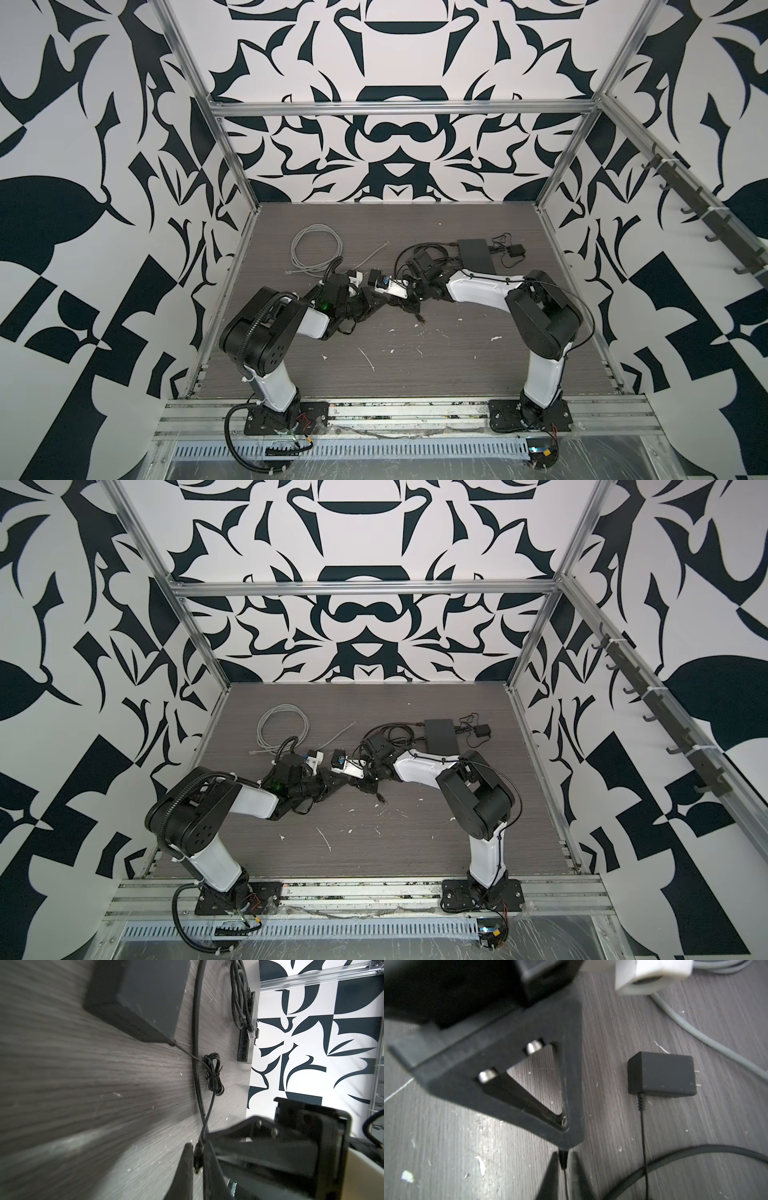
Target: Insert the plug into the switch port
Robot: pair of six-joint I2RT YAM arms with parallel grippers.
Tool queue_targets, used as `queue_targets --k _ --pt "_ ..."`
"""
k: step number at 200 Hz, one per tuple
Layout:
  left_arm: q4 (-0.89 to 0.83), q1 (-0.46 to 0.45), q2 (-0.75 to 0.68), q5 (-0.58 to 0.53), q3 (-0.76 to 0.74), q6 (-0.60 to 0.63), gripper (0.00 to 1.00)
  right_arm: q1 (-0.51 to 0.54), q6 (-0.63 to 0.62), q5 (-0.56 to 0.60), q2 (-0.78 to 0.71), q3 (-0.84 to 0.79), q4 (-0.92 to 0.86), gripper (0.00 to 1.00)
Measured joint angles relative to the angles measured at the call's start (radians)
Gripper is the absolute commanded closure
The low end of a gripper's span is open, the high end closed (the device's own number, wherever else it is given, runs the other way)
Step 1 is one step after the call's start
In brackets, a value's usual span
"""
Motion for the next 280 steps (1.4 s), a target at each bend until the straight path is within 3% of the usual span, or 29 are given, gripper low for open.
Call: queue_targets --k 18,31,159,280 --pt "-0.009 0.000 0.000 0.003 0.000 0.007 0.93 -0.009 -0.004 -0.002 -0.008 -0.046 0.026 0.52" --pt "-0.024 0.000 -0.004 0.004 0.000 0.013 0.92 -0.022 0.007 -0.006 -0.026 -0.091 0.045 0.50" --pt "-0.087 0.000 -0.058 0.035 0.002 0.040 0.93 -0.045 0.079 -0.109 -0.068 -0.139 0.242 0.62" --pt "-0.226 0.008 -0.148 0.023 0.003 0.083 0.93 -0.045 0.081 -0.196 -0.047 -0.206 0.343 0.62"
